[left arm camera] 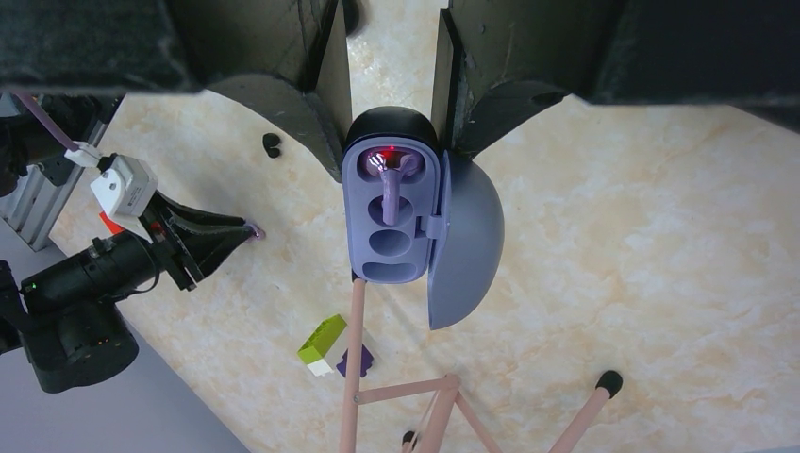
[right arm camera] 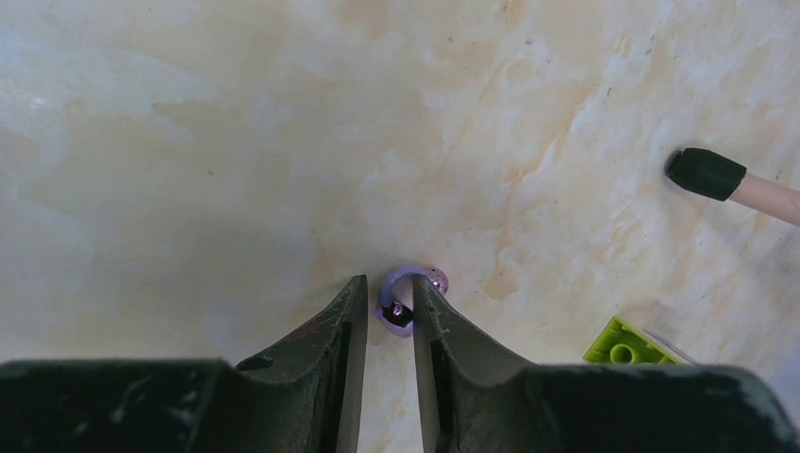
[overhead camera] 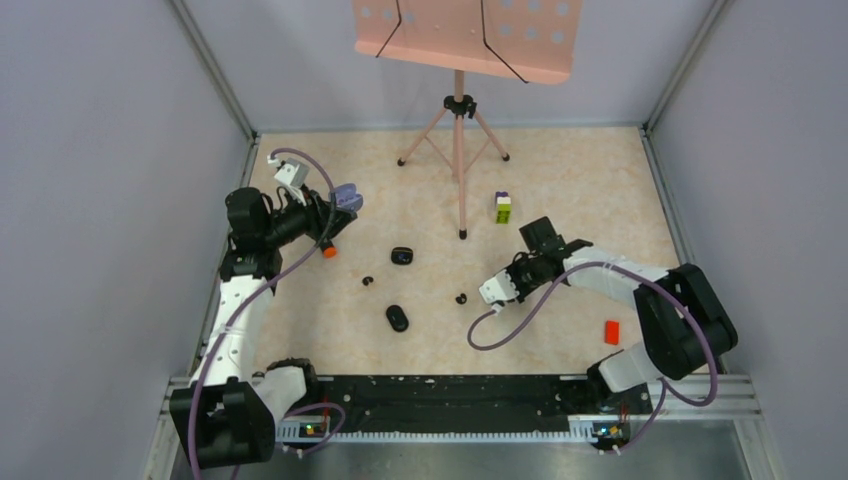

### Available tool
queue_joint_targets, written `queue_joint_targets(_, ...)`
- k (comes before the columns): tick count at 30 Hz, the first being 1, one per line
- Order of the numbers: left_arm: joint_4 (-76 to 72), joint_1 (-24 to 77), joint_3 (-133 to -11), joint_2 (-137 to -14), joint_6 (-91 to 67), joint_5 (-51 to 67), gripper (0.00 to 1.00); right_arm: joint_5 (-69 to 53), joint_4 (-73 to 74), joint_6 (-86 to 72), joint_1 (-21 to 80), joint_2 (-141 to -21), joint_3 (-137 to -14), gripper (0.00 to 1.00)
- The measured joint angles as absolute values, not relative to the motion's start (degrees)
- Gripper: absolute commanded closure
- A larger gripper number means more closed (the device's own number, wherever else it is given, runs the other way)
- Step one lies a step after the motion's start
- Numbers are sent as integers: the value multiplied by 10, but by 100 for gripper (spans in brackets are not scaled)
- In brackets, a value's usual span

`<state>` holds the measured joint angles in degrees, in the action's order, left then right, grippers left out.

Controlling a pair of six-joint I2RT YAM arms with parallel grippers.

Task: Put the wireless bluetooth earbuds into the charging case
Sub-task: Pick up the right earbud from the center of the board.

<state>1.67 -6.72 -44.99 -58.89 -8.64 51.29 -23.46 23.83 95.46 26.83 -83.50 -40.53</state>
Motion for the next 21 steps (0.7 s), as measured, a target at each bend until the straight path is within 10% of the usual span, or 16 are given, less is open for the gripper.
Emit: queue_joint_targets(21,31,-67,-450,-585,-82,507,100,-200,251,919,269,-921,-500,70)
